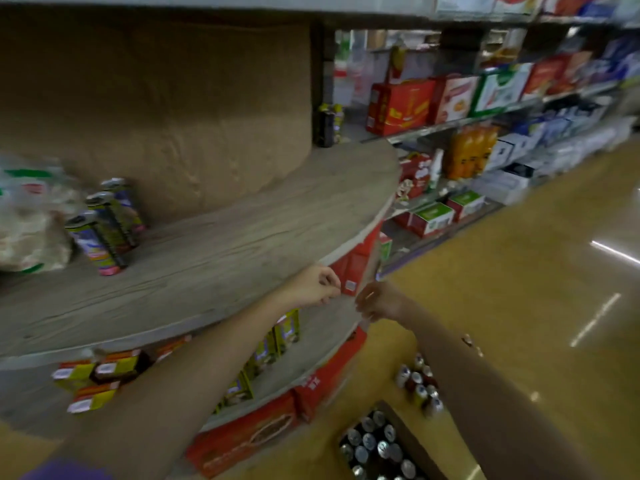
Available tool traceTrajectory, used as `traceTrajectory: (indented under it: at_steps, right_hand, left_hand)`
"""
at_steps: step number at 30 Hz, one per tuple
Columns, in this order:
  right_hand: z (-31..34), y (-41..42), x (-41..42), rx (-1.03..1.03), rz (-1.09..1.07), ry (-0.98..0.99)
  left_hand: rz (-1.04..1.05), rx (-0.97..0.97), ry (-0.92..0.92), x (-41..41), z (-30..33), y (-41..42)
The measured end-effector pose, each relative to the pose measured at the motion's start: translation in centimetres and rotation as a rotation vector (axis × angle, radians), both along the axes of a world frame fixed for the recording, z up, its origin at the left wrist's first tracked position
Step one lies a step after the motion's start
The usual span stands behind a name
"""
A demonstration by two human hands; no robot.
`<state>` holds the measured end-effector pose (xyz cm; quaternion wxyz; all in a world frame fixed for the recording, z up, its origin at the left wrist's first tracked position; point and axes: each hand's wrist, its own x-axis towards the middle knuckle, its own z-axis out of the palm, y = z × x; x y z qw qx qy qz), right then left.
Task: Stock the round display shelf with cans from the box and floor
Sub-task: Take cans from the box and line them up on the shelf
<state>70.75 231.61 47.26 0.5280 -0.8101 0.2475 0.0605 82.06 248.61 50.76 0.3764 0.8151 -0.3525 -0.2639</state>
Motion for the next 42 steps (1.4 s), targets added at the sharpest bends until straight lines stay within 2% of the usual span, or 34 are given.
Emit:
traceTrajectory:
  at_steps: [4,13,15,17,20,26,29,34,42]
  right_hand:
    - [-4.5,-4.7,-4.5,-0.015,-0.087,0.053]
    - [-18.9,-6.5,-12.3,0.035,-0.336,0.206]
    - [-22.5,-6.1,-13.4,0.064,-0.384,0.227]
    - [-26.4,-5.7,-14.2,0.107,-0.455,0.268]
    - [-33.3,-4.6,-15.1,0.155,-0.541,0.385]
    - [-45.3,-2.5,-13.9,0.287,-0.655,0.529]
    - [-51.5,-2.1,-12.8,0.261,-0.619,0.577]
    - [-60.8,-1.2,-11.5,0.278,-0.671,0.664]
    - [-74.8,1.6,-8.1,0.332,-0.713,0.780]
  left_hand:
    - [-0.100,0.147,-0.073,-3.9,-5.3,-5.2]
    - [-0.076,0.400,0.052,-9.5,-19.5,-9.0]
    - [-0.102,0.430,0.074,-10.1,-23.4,-9.3]
    - [-0.151,0.540,0.124,-10.7,-28.0,-9.2]
    - [-0.184,0.645,0.200,-11.1,-34.6,-9.0]
    - [-0.299,0.689,0.285,-10.8,-45.4,-9.4]
    - [-0.252,0.718,0.310,-9.7,-51.4,-9.4]
    - [-0.247,0.713,0.268,-6.8,-60.2,-9.5]
    - [-0.360,0.713,0.247,-3.9,-72.5,-9.2]
